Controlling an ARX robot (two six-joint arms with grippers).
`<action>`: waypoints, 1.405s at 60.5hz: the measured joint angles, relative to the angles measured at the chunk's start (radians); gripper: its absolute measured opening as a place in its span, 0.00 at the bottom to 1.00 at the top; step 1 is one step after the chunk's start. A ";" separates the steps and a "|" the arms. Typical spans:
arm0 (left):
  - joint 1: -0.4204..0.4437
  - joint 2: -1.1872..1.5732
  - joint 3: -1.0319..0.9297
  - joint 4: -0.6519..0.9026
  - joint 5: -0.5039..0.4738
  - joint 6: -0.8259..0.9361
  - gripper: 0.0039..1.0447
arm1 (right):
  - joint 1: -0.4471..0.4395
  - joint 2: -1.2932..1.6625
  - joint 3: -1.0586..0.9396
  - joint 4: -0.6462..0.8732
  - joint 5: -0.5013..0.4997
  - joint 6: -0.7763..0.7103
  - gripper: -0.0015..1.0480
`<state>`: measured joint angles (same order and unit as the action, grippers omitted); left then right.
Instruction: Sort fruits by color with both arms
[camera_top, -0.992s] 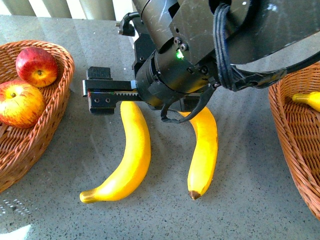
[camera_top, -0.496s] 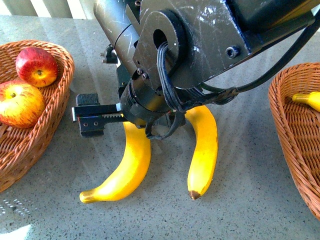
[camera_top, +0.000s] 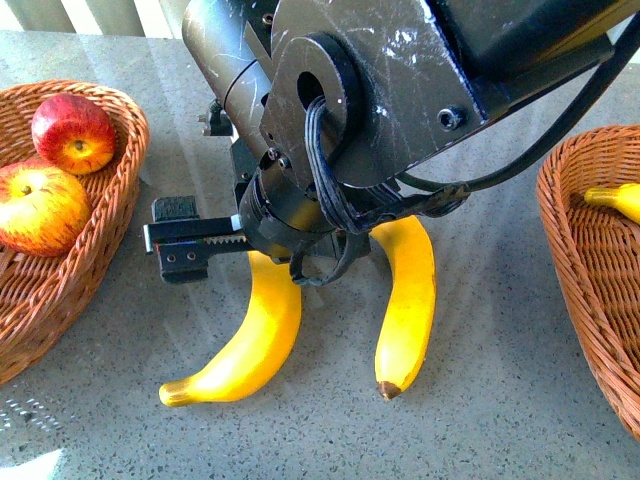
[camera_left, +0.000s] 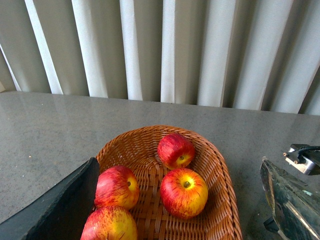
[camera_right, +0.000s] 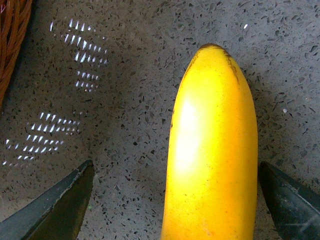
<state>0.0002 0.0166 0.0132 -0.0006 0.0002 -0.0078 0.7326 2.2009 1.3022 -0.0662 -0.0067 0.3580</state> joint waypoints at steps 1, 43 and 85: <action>0.000 0.000 0.000 0.000 0.000 0.000 0.91 | 0.000 0.000 0.000 0.000 0.000 0.000 0.91; 0.000 0.000 0.000 0.000 0.000 0.000 0.91 | -0.031 -0.049 -0.070 0.039 -0.036 0.042 0.35; 0.000 0.000 0.000 0.000 0.000 0.000 0.91 | -0.392 -0.745 -0.601 0.238 -0.033 0.066 0.35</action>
<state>0.0002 0.0166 0.0132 -0.0006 0.0002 -0.0078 0.3408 1.4555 0.7010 0.1722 -0.0399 0.4240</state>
